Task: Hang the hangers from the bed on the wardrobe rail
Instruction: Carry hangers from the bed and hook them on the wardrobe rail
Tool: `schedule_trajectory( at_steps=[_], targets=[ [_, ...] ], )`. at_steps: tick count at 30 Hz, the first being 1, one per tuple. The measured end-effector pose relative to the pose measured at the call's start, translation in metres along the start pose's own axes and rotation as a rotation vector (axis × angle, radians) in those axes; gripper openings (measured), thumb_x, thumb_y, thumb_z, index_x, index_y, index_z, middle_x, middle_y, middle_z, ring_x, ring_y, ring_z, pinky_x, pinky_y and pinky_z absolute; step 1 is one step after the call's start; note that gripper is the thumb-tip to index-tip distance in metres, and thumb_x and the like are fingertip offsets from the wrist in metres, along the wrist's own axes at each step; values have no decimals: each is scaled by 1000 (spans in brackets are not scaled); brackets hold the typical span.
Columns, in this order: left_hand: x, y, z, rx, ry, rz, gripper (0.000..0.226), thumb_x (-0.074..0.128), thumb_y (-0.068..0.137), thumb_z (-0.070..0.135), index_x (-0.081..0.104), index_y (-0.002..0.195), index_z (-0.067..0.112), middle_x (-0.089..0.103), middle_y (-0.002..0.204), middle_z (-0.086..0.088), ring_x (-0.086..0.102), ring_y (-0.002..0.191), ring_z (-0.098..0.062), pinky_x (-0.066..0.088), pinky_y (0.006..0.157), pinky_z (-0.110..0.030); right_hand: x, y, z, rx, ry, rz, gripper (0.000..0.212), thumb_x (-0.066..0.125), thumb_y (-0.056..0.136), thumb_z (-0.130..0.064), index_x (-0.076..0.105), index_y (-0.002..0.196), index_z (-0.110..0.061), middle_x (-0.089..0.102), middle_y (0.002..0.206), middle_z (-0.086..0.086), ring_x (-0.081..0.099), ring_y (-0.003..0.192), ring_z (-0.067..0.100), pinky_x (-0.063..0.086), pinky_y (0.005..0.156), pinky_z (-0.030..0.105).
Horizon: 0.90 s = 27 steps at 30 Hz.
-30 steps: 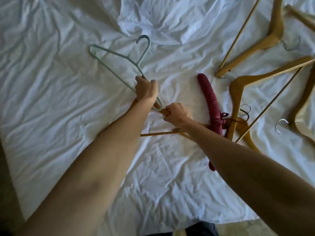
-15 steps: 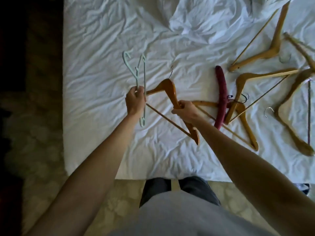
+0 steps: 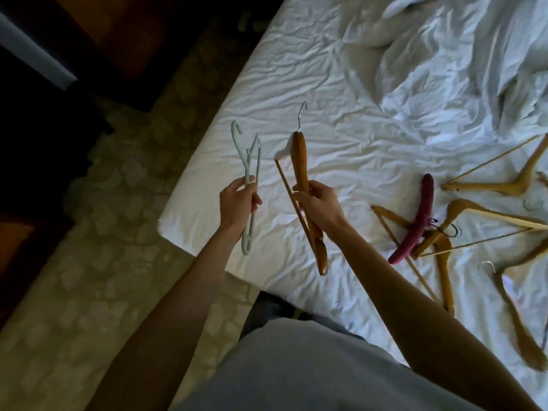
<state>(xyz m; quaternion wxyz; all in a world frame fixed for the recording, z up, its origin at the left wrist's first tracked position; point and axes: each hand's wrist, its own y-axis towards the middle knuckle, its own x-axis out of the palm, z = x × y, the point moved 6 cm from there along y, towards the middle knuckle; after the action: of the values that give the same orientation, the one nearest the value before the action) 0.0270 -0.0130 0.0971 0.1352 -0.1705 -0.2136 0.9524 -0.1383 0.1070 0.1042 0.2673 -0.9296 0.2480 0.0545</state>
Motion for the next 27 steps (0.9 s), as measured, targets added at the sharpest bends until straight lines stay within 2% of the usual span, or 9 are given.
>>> schedule_trajectory(
  at_steps=[2,5,9,12,15,18,22,25,27],
  targets=[
    [-30,-26,-3,21,-20,64,20,61,97,16,72,113,12,66,66,-4,58,51,-5,52,55,-20,21,-16,-17,-92,-31,-56,14,66,90,-18,70,103,-14,66,73,-3,61,60,3,48,56,16],
    [-77,-66,-9,64,-84,163,20,62,96,12,70,115,9,67,67,-1,59,54,-6,52,54,-19,58,-42,-44,-216,-59,-152,12,69,88,-15,70,100,-17,67,72,-8,61,60,-2,45,57,11],
    [-141,-115,-23,104,-159,305,16,60,97,12,68,111,12,66,63,3,60,54,-6,51,54,-20,121,-85,-80,-357,-131,-318,23,68,89,-16,69,112,-12,69,87,-7,66,75,7,47,66,12],
    [-190,-153,-42,113,-231,436,10,59,99,13,68,104,13,65,64,1,58,52,-4,50,53,-18,176,-123,-97,-440,-212,-440,20,67,91,-20,66,111,-15,69,89,-3,67,80,13,51,71,18],
    [-239,-185,-67,120,-299,532,17,59,99,18,69,103,5,64,62,4,58,53,-6,48,54,-22,237,-156,-103,-484,-285,-539,15,68,92,-27,64,104,-20,70,91,1,69,82,18,56,73,23],
    [-294,-210,-95,113,-406,639,15,61,98,15,70,107,6,65,61,4,59,52,-8,47,51,-22,301,-191,-106,-500,-323,-655,21,70,89,-38,66,100,-20,69,87,0,68,78,16,57,70,26],
    [-372,-243,-127,129,-477,751,14,59,99,9,67,109,3,64,58,1,58,49,-9,48,50,-22,392,-245,-110,-534,-348,-809,17,70,86,-41,66,95,-27,63,75,-11,62,70,6,51,68,24],
    [-442,-263,-154,121,-501,858,17,59,98,7,67,113,1,64,59,0,57,49,-9,48,50,-21,468,-284,-118,-570,-395,-870,22,69,85,-40,68,102,-26,65,76,-10,62,71,8,51,68,28],
    [-488,-273,-173,117,-516,902,17,60,98,7,68,112,4,64,59,0,57,50,-10,48,50,-21,517,-309,-123,-593,-413,-893,23,70,87,-35,69,104,-18,69,80,-1,63,72,11,51,66,32]
  ],
)
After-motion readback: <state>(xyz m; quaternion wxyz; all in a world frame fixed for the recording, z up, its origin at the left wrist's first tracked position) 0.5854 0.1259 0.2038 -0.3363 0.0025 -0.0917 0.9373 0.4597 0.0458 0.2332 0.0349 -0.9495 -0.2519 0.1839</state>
